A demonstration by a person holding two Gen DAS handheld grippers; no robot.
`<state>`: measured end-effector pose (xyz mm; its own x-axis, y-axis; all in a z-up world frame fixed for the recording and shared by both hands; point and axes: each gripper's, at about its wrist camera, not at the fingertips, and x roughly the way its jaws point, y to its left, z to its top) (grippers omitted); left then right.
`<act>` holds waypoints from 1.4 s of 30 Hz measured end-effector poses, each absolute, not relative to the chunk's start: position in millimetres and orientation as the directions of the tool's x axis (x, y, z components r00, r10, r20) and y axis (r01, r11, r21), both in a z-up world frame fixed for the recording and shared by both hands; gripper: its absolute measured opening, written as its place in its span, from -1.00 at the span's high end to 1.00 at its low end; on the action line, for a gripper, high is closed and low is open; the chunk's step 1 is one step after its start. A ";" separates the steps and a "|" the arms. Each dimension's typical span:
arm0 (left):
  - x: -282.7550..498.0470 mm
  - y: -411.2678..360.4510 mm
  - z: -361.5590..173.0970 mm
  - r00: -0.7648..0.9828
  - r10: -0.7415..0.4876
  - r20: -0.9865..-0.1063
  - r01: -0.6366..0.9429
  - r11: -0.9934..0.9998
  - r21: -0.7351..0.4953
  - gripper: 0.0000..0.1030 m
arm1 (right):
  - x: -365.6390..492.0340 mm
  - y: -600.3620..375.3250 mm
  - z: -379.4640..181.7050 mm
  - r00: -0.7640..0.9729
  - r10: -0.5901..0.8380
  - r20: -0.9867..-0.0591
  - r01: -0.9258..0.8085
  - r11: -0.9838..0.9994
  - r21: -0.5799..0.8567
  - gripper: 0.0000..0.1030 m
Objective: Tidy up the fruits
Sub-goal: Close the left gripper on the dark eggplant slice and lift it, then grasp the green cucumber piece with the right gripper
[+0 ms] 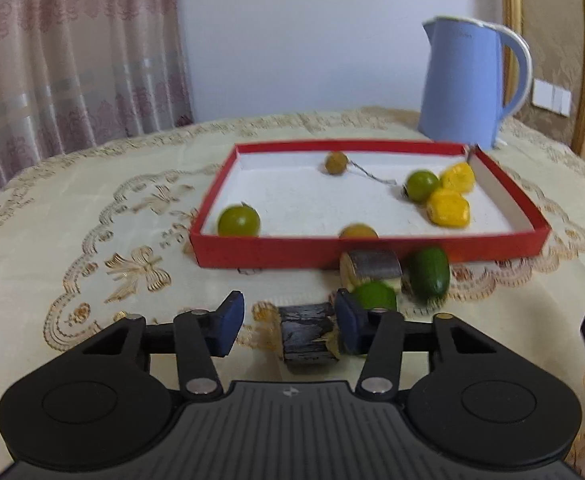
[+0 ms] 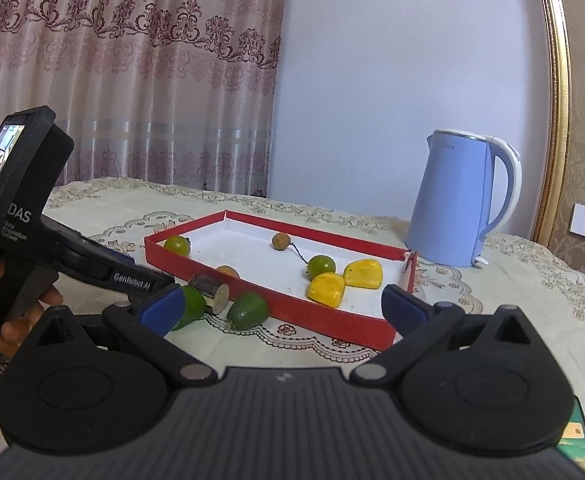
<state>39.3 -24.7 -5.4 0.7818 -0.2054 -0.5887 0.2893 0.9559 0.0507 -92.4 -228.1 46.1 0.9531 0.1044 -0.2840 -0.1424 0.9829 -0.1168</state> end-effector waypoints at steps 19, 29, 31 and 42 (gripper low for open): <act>31.7 -2.5 -8.4 0.794 -0.208 -0.571 0.275 0.961 0.033 0.37 | -81.5 -207.3 43.6 0.915 0.212 -0.344 -0.281 0.946 -0.164 -1.00; 23.6 21.1 9.8 0.831 -0.187 -0.524 0.234 0.972 0.025 0.37 | -30.4 -200.3 45.9 0.820 0.346 -0.456 -0.477 0.853 -0.211 -0.54; 24.0 23.4 10.6 0.834 -0.182 -0.520 0.228 0.973 0.025 0.37 | -23.0 -192.0 43.1 0.793 0.352 -0.498 -0.513 0.826 -0.234 -0.20; 28.6 37.7 6.5 0.831 -0.177 -0.527 0.214 0.977 0.010 0.37 | 15.6 -157.2 23.9 0.699 0.403 -0.591 -0.625 0.746 -0.230 0.09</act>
